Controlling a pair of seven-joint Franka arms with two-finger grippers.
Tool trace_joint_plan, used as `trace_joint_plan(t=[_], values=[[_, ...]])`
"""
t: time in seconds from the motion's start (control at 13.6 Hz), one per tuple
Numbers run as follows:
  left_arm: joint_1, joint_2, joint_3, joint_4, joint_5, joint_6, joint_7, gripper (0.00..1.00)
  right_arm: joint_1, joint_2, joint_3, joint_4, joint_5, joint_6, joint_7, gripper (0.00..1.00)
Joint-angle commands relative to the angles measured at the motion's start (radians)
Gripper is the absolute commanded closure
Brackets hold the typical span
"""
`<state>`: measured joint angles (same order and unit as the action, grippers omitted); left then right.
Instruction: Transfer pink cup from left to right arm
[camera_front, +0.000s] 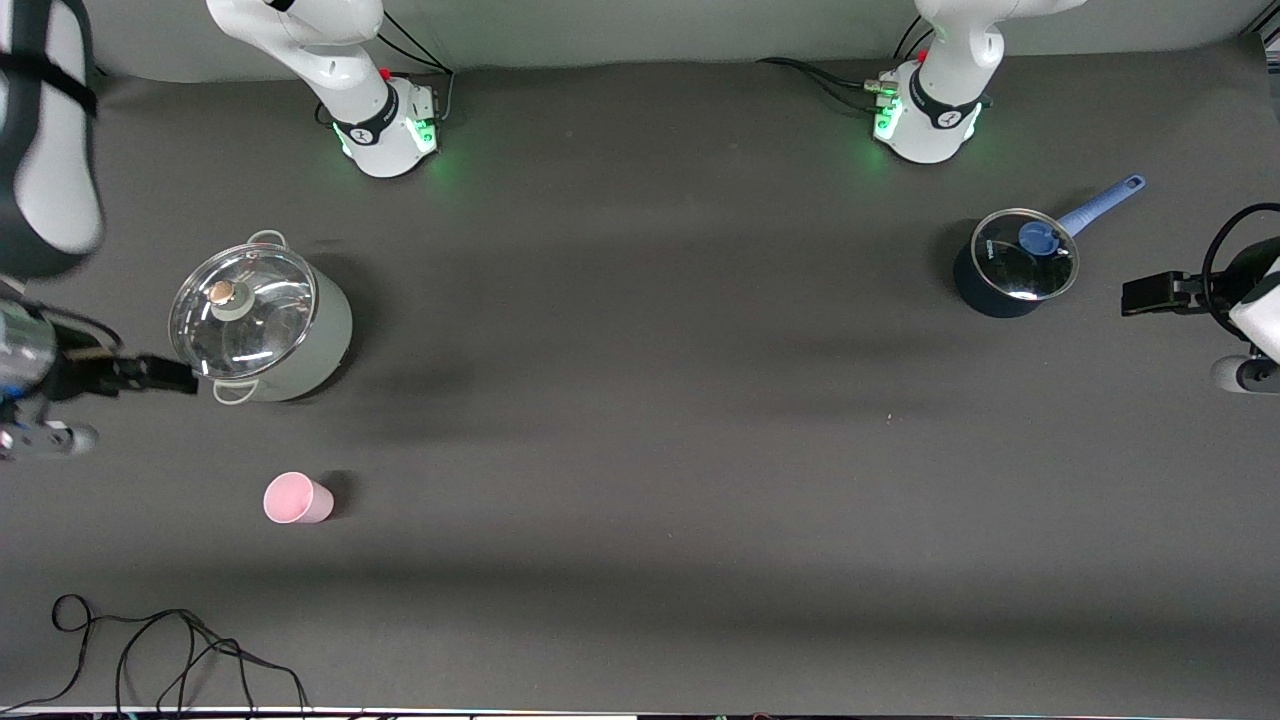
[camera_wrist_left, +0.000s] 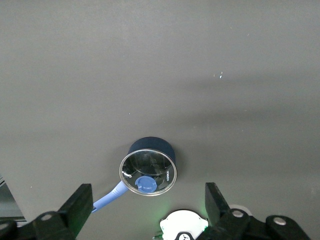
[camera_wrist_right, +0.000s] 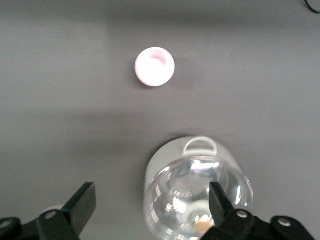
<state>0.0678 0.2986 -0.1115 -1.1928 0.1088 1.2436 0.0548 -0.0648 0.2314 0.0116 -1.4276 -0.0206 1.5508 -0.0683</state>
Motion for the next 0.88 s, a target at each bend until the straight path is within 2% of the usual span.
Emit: trace_joint_plan(t=[0.0, 0.22, 0.37, 0.44, 0.59, 0.81], values=[[-0.025, -0.094, 0.030, -0.137, -0.012, 0.068, -0.003, 0.00, 0.010, -0.110, -0.002, -0.026, 0.034, -0.070, -0.002, 0.00], [-0.026, -0.160, 0.032, -0.243, -0.014, 0.140, -0.015, 0.00, 0.013, -0.240, -0.009, -0.109, 0.033, -0.091, -0.004, 0.00], [-0.026, -0.193, 0.036, -0.295, -0.015, 0.183, -0.015, 0.00, 0.011, -0.297, -0.022, -0.177, 0.033, -0.049, -0.011, 0.00], [-0.032, -0.209, 0.039, -0.321, -0.017, 0.197, -0.009, 0.00, 0.011, -0.305, -0.028, -0.203, 0.031, -0.025, -0.011, 0.00], [-0.077, -0.234, 0.090, -0.362, -0.015, 0.226, -0.001, 0.00, 0.014, -0.322, -0.028, -0.261, 0.030, 0.038, -0.010, 0.00], [-0.083, -0.251, 0.098, -0.389, -0.008, 0.237, 0.000, 0.00, 0.016, -0.323, -0.027, -0.321, 0.024, 0.119, -0.005, 0.00]])
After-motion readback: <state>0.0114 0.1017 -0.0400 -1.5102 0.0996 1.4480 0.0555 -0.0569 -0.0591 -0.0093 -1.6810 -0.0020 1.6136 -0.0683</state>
